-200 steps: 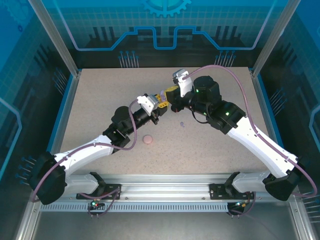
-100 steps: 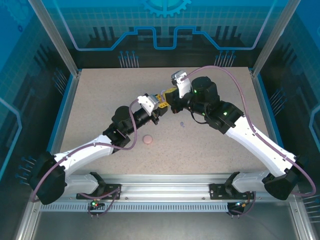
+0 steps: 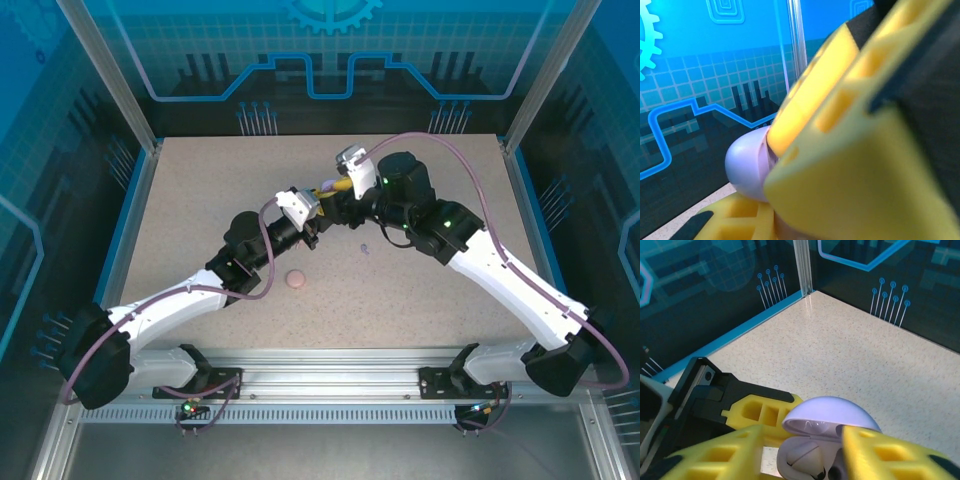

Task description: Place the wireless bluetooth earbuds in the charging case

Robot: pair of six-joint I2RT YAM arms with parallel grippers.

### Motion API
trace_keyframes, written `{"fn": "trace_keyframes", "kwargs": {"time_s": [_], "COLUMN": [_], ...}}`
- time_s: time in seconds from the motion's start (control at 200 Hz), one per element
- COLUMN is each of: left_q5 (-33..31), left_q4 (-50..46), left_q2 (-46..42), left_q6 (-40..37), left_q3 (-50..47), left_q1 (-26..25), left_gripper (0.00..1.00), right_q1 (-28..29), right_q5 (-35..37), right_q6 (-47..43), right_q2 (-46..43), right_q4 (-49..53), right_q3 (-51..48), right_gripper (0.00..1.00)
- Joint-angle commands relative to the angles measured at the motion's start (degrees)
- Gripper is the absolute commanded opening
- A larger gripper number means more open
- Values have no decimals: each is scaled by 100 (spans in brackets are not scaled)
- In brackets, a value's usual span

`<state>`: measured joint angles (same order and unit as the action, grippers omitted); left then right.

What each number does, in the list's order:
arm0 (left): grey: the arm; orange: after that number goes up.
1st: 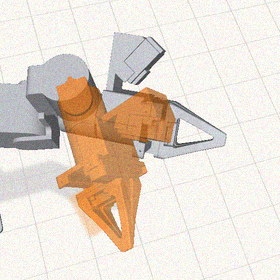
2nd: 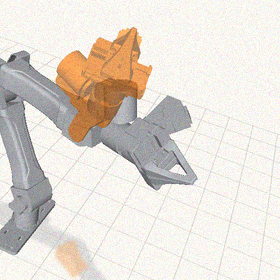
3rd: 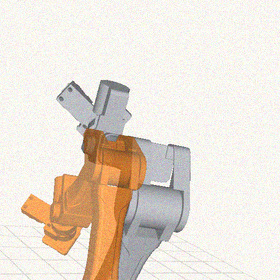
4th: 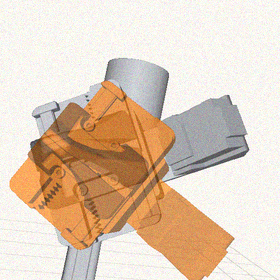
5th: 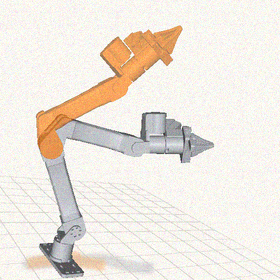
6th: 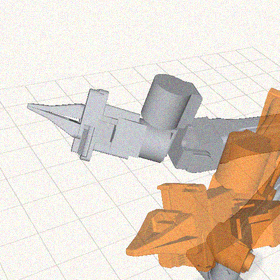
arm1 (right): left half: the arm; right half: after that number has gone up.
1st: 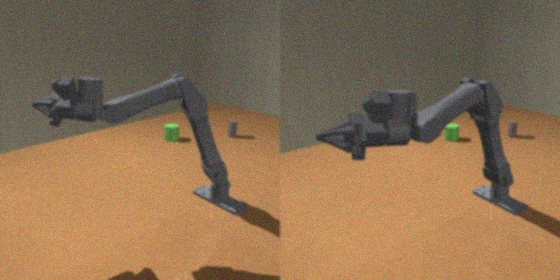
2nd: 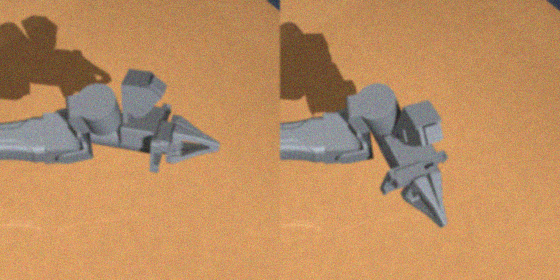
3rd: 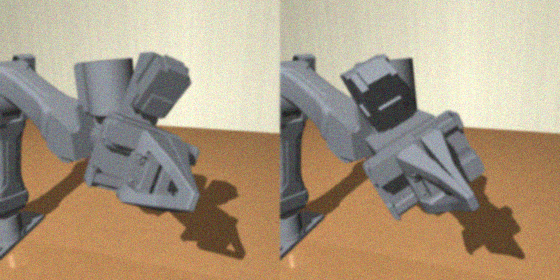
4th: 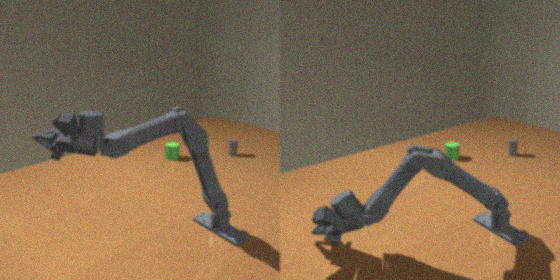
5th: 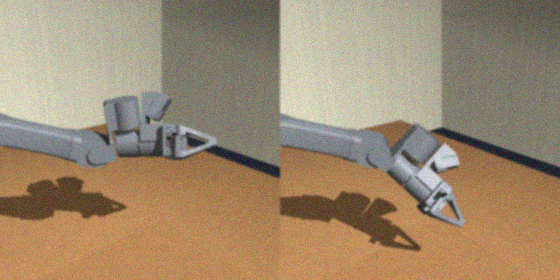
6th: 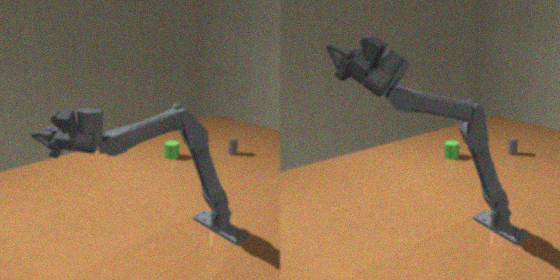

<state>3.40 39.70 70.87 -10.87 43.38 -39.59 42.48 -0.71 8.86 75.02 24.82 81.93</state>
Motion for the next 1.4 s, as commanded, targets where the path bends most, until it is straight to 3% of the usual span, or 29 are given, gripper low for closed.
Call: {"fn": "trace_keyframes", "kwargs": {"time_s": [0.0, 0.19, 0.3, 0.585, 0.835, 1.106, 1.396], "left_q5": [49, -45, -98, -285, -388, -481, -525], "left_q4": [275, 392, 438, 494, 467, 403, 354], "left_q2": [-21, -25, -72, -274, -475, -705, -817], "left_q6": [15, 53, 50, 24, 94, 65, -17], "left_q3": [147, 26, -54, -249, -411, -550, -611], "left_q1": [-40, -40, -41, -47, -43, -45, -40], "left_gripper": [0, 0, 0, 0, 0, 0, 0], "right_q1": [31, -118, -388, -1500, -1761, -1765, -1680], "right_q5": [-27, 278, 510, 689, 654, 249, 246], "right_q6": [136, 489, 856, 2125, 2294, 1837, 1804], "right_q2": [-31, -335, -551, -861, 581, 2705, 3672], "right_q4": [62, 148, 329, 658, 1017, 1222, 1208], "right_q3": [489, 781, 675, -834, -1311, -633, -177], "right_gripper": [56, 69, 71, 74, 70, 56, 48]}}
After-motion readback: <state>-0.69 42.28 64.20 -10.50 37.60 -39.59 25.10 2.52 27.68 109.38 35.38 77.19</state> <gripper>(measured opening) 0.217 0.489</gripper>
